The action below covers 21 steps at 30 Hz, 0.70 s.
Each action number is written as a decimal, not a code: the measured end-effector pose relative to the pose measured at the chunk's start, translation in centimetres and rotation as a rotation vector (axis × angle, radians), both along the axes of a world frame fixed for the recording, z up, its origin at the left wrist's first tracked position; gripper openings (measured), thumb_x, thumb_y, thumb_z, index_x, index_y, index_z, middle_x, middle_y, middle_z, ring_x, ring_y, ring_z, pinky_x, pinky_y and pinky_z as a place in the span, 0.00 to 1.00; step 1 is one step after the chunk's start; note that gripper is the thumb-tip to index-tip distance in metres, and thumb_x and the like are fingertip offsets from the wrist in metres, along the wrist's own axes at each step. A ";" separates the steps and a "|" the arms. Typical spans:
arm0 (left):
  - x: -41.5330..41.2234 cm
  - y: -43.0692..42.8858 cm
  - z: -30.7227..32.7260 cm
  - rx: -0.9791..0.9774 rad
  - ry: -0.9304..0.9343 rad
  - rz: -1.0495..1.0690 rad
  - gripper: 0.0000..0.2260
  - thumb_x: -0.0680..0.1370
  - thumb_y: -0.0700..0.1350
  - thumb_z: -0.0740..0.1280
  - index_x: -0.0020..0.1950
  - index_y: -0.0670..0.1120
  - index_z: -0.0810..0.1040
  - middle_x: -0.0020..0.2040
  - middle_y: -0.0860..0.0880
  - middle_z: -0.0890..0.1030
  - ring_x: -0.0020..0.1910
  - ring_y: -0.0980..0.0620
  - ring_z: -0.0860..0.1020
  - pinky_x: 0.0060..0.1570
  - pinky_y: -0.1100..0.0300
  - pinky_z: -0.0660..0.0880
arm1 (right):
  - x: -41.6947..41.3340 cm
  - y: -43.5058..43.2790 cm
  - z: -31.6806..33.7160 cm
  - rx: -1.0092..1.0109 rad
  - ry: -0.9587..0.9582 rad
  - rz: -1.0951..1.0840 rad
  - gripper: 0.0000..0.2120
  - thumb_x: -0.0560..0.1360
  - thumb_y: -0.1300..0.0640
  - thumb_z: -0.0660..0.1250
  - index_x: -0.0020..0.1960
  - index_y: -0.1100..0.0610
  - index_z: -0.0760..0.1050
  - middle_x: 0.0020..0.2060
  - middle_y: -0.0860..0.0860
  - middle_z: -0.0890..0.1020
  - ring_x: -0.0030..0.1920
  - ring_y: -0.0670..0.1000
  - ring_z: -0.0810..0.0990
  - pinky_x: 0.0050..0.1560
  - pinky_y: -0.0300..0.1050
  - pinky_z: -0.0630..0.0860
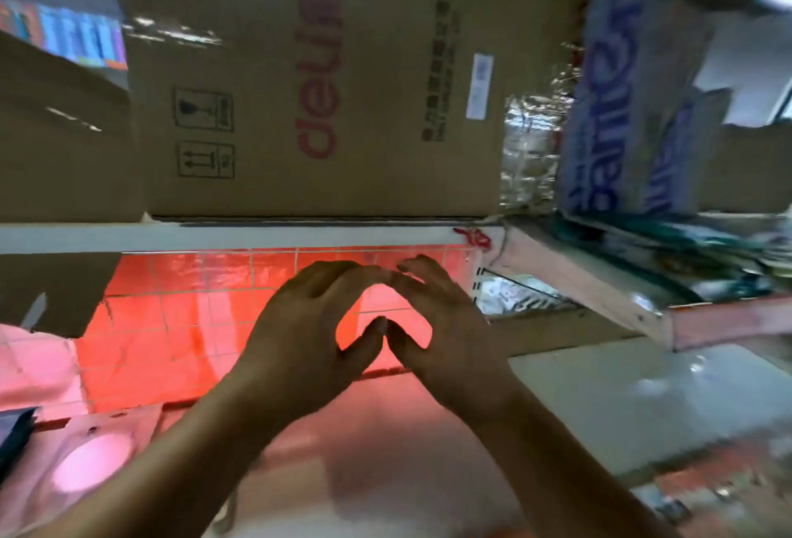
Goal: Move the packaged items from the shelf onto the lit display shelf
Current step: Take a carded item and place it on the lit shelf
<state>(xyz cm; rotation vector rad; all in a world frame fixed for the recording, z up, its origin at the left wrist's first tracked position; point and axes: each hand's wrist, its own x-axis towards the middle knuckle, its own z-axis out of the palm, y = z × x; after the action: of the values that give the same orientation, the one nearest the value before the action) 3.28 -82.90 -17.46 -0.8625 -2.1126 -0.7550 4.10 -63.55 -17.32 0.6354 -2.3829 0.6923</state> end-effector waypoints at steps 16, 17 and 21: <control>7.7 30.0 13.4 -0.038 0.154 -0.418 0.15 0.76 0.56 0.67 0.62 0.55 0.79 0.57 0.58 0.81 0.55 0.56 0.79 0.54 0.55 0.78 | 17.3 30.0 12.5 0.085 0.120 -0.498 0.25 0.74 0.50 0.68 0.71 0.44 0.71 0.69 0.41 0.71 0.69 0.43 0.70 0.66 0.42 0.70; 8.4 32.3 14.1 -0.062 0.138 -0.413 0.14 0.76 0.56 0.68 0.61 0.57 0.79 0.57 0.59 0.81 0.54 0.57 0.79 0.53 0.54 0.79 | 18.5 32.3 12.8 0.086 0.118 -0.514 0.25 0.74 0.51 0.69 0.71 0.44 0.71 0.68 0.41 0.71 0.68 0.43 0.71 0.66 0.40 0.70; 10.3 39.5 16.8 -0.235 0.104 -0.393 0.12 0.78 0.53 0.71 0.62 0.58 0.80 0.58 0.60 0.82 0.54 0.61 0.79 0.53 0.59 0.80 | 22.1 40.2 14.5 0.122 0.111 -0.582 0.24 0.75 0.51 0.70 0.70 0.44 0.72 0.68 0.41 0.73 0.66 0.44 0.73 0.64 0.42 0.71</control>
<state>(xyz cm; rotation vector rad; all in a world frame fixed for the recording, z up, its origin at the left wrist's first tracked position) 13.61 -43.36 -0.63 -1.4410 -1.9877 -0.6441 26.23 -23.34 -2.79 0.0065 -2.3451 0.2521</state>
